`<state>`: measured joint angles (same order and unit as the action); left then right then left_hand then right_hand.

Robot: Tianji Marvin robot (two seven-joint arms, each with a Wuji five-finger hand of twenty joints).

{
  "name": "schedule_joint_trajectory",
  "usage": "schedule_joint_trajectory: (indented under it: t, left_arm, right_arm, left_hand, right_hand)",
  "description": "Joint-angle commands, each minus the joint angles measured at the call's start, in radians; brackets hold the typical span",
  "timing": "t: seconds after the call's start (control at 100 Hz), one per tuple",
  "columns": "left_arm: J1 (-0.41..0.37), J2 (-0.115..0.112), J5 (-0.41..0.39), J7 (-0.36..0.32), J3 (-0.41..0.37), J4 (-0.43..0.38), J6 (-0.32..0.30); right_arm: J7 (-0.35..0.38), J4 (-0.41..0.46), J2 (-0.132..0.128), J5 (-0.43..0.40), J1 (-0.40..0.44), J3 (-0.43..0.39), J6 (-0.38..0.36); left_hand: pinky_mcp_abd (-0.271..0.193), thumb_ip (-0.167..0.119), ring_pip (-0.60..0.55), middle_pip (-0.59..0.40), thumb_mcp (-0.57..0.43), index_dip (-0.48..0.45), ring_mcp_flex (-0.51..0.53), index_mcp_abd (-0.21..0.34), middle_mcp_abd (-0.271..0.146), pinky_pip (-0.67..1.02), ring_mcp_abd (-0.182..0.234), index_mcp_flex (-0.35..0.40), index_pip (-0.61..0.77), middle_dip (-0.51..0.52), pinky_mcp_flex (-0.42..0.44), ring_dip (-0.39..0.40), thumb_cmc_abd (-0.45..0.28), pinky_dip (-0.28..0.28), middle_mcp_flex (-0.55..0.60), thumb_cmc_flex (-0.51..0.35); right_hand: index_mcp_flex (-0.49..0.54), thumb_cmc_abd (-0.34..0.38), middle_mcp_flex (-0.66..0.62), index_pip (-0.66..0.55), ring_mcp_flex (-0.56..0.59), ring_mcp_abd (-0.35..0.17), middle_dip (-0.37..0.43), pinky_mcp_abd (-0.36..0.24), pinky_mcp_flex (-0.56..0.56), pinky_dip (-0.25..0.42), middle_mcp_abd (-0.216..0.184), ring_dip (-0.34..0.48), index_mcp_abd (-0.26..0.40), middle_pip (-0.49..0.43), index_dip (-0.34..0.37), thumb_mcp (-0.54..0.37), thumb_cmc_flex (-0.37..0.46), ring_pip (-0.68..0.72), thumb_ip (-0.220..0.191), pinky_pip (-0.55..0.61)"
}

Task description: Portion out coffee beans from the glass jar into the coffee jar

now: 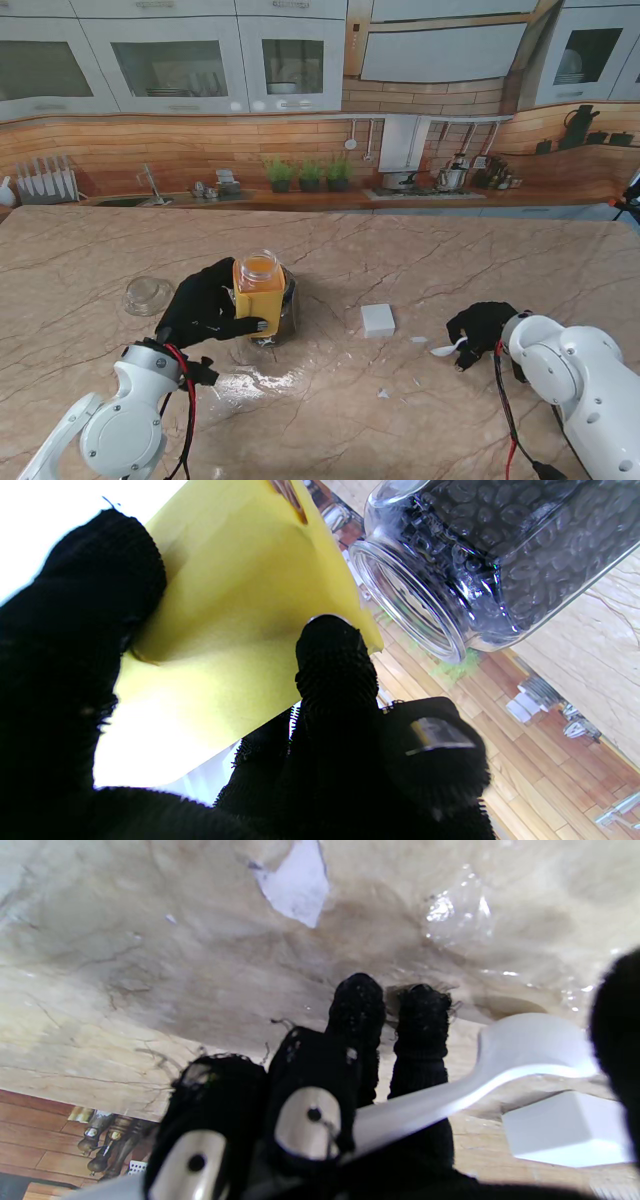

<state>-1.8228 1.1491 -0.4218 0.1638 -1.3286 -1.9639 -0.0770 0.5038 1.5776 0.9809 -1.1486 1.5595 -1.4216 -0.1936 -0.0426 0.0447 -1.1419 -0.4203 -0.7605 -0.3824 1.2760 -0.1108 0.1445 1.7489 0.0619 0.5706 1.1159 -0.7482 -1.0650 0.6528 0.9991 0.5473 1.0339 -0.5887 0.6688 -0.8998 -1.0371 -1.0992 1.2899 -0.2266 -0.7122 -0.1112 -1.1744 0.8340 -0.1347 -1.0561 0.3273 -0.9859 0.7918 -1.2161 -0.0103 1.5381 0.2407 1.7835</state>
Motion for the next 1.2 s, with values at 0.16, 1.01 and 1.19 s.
schedule_joint_trajectory:
  t: [0.16,1.01,1.19]
  left_arm:
    - [-0.009,0.005,-0.001,0.002,0.000,-0.004,0.002]
    - [-0.005,0.005,-0.005,0.007,-0.004,-0.004,0.004]
    - [-0.005,0.005,-0.006,0.004,-0.004,-0.004,0.004]
  right_arm:
    - [-0.020,-0.016,0.002,-0.007,0.030,0.003,-0.008]
    - [-0.032,-0.013,0.002,-0.002,0.033,-0.018,-0.047]
    - [-0.020,-0.010,0.005,0.054,0.035,-0.012,0.007]
  left_hand:
    - [-0.038,-0.115,0.049,-0.103,-0.342,-0.061,-0.003,0.170,-0.086,0.055,-0.057,0.123,0.165,-0.069,-0.007,0.005,-0.216,-0.012,0.138,-0.175]
    - [-0.034,-0.118,0.049,-0.104,-0.345,-0.062,-0.003,0.171,-0.087,0.058,-0.060,0.123,0.165,-0.069,-0.007,0.006,-0.216,-0.012,0.138,-0.174]
    - [-0.034,-0.118,0.050,-0.104,-0.345,-0.061,-0.003,0.172,-0.086,0.058,-0.060,0.124,0.166,-0.069,-0.007,0.006,-0.216,-0.013,0.139,-0.173]
  right_hand:
    - [0.064,0.070,-0.049,0.140,0.028,0.114,0.066,0.115,0.017,-0.165,-0.011,0.178,0.120,0.093,-0.225,0.082,0.361,-0.389,0.106,-0.038]
    - [0.188,-0.026,-0.109,0.328,0.029,0.139,0.201,0.004,-0.011,-0.141,0.039,0.220,-0.075,0.202,-0.178,-0.098,-0.340,-0.344,0.048,0.099]
    - [0.288,0.555,-0.168,0.326,0.026,0.215,0.191,0.034,-0.022,-0.114,0.113,0.199,-0.118,0.188,-0.165,0.347,-0.239,-0.239,-0.043,0.185]
